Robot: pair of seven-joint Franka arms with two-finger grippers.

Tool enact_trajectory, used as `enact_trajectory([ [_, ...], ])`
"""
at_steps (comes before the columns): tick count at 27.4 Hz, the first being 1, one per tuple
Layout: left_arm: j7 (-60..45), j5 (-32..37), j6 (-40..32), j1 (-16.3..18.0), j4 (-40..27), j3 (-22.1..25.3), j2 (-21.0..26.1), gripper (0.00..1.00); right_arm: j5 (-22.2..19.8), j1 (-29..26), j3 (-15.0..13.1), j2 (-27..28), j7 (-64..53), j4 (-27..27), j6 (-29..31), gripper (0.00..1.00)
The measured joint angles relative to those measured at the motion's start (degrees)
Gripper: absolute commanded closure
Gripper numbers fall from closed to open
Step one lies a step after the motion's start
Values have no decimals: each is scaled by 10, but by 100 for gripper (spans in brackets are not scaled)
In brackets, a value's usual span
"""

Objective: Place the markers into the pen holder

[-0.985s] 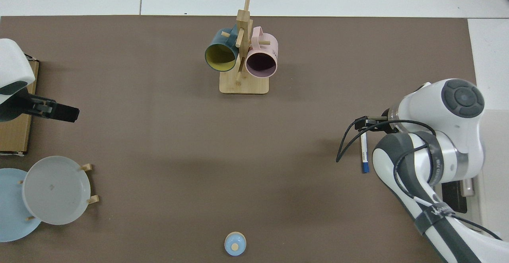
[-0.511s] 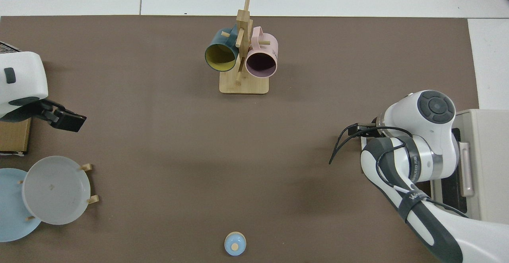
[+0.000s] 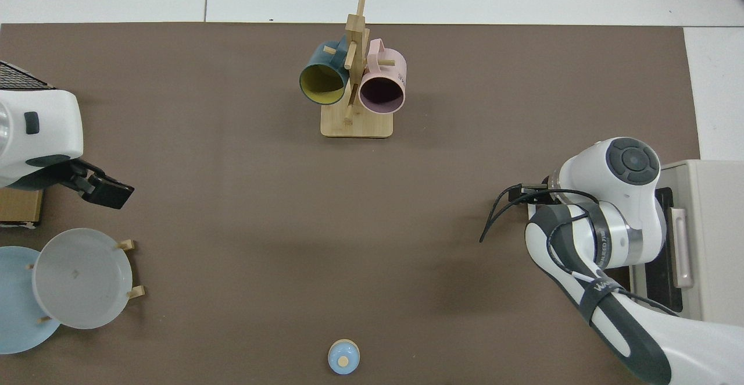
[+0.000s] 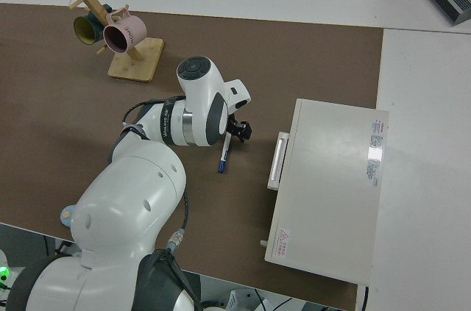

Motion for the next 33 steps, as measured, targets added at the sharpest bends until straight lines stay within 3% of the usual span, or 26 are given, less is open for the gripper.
enact_trajectory([
  [17,81,0,-7,-10,-27,-88,-19,0,14,1,1,-1,38,14,-7,100],
  [22,87,-6,-5,-10,-30,-116,-23,0,93,7,2,-17,89,73,-111,100],
  [28,80,-16,1,-11,-49,-154,-36,0,154,24,3,-37,225,187,-285,100],
  [33,78,-25,19,-13,-68,-163,-50,0,196,51,6,-43,361,259,-388,100],
])
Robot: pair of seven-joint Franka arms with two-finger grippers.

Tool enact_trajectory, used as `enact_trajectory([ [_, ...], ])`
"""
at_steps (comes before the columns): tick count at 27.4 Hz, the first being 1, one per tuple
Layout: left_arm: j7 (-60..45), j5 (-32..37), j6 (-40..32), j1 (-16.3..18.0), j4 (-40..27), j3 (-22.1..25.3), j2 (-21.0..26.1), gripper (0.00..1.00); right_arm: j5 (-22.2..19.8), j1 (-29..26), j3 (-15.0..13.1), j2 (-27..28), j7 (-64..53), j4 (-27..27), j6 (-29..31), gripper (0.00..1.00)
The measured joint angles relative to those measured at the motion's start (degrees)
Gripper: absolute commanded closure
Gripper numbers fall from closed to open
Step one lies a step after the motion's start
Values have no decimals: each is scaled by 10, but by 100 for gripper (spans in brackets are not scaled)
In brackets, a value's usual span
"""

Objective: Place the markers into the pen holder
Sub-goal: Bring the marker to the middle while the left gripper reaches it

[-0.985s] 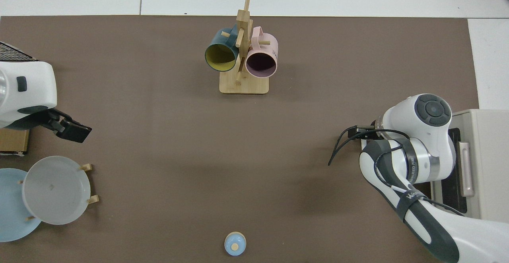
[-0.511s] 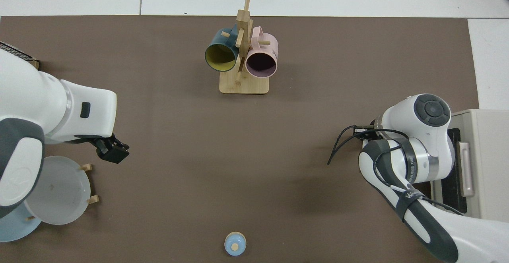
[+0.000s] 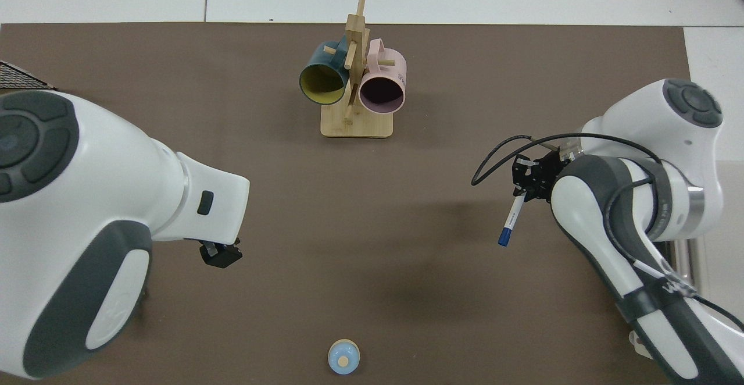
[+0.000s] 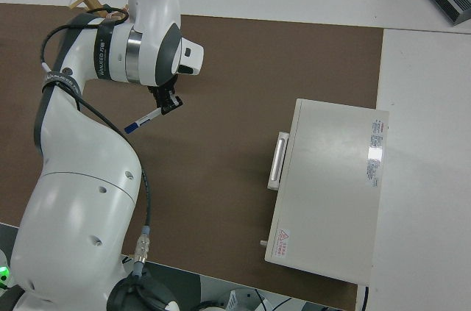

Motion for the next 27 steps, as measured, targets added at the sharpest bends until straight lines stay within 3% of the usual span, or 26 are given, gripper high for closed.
enact_trajectory([
  [5,0,-4,21,-4,-6,-6,-2,0,53,9,2,0,135,70,-65,100],
  [10,-5,-20,37,-5,-8,-16,-1,0,118,23,4,1,277,94,-73,100],
  [19,-87,-46,47,-20,-6,-50,-3,0,170,98,9,10,457,102,29,100],
  [27,-183,-45,48,-23,-5,-84,-8,0,190,120,9,14,503,103,77,100],
])
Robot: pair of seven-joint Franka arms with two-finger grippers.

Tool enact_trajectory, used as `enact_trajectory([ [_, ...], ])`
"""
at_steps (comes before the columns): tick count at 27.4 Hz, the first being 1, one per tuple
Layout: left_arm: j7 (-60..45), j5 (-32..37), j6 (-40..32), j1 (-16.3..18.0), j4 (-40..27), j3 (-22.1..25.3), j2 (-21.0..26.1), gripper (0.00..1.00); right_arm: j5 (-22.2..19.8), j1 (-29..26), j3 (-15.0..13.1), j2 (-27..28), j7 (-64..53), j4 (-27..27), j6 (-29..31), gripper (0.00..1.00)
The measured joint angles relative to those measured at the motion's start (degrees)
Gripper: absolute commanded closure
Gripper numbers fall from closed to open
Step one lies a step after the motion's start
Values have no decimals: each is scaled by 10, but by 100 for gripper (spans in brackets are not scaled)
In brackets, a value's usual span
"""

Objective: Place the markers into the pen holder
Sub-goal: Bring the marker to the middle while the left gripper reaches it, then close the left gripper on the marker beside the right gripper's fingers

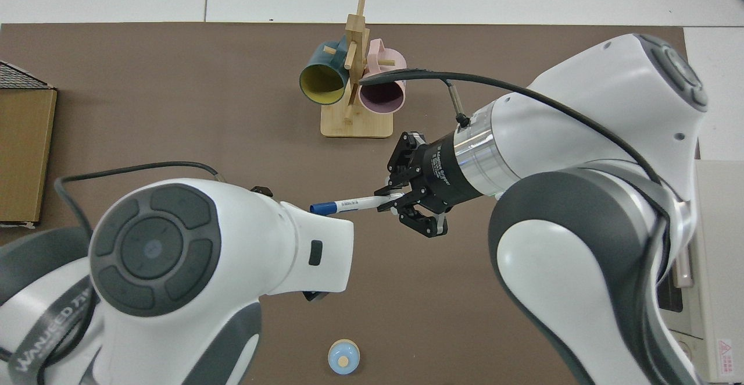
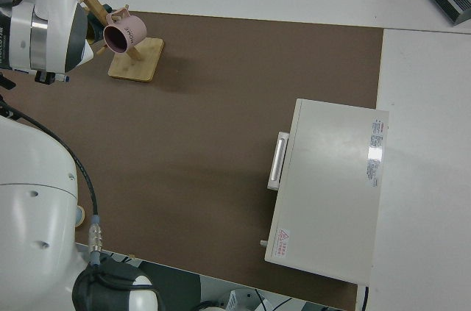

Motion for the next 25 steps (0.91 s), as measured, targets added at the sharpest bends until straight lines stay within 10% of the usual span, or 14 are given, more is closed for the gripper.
enact_trajectory([
  [19,106,20,34,2,38,23,4,1,-8,22,0,3,-57,-1,-6,100],
  [25,140,20,46,3,38,26,10,17,-11,24,0,2,-80,-1,-9,100],
])
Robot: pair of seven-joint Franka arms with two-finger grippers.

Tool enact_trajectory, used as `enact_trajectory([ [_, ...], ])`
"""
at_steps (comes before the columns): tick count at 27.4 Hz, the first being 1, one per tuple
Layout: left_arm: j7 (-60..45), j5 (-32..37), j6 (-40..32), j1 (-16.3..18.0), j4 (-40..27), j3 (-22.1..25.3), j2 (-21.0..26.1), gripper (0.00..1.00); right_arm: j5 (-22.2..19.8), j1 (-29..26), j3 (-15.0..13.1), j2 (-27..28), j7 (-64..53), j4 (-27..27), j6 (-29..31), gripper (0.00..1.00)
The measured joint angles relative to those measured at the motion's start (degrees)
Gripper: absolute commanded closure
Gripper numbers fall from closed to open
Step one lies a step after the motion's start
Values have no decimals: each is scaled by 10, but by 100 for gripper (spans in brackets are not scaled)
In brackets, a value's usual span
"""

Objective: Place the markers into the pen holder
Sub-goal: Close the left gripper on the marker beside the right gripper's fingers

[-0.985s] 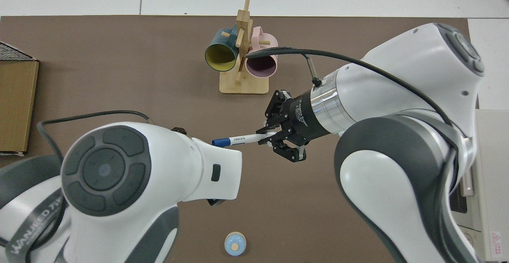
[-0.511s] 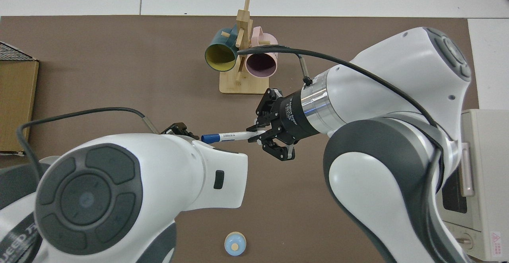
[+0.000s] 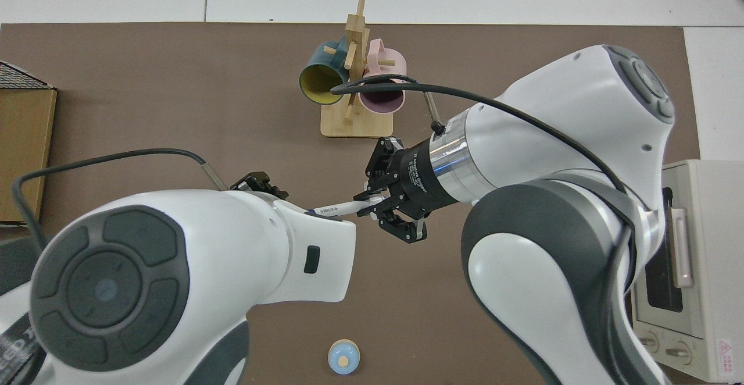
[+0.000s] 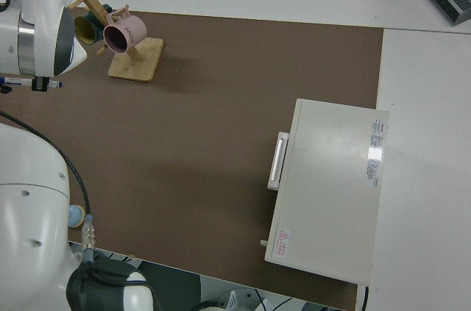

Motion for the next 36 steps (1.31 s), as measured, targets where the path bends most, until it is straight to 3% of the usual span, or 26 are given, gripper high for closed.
enact_trajectory([
  [2,10,0,0,0,0,-1,0,25,0,0,0,0,-2,0,-1,100],
  [4,17,0,0,0,0,-1,0,47,-1,0,0,0,-2,0,-1,100],
  [6,20,-1,-1,0,-1,-2,0,61,-1,0,0,0,-3,0,-1,100],
  [8,22,-4,-4,-1,-1,-4,0,64,-2,0,-1,0,-3,0,-1,100],
  [12,23,-4,-8,-7,-1,-10,-3,83,-2,0,-5,0,-3,0,-1,100],
  [16,25,-3,-14,-9,0,-13,-5,93,-2,0,-6,0,-5,1,1,100],
  [24,32,-3,-19,-9,1,-13,-5,100,-2,0,-4,0,-6,1,1,100],
  [26,32,-3,-21,-9,1,-12,-5,100,-2,0,-4,-1,-6,1,1,92],
  [27,32,-3,-22,-9,2,-12,-5,100,-2,0,-4,-1,-6,1,1,77],
  [29,32,-3,-24,-9,2,-12,-5,100,-2,0,-3,-1,-6,1,1,18],
  [30,33,-3,-24,-9,2,-11,-5,100,-2,0,-3,-1,-6,1,0,0],
  [36,45,-2,-24,-8,5,-3,-6,100,-3,-1,-6,-3,-7,1,-10,0],
])
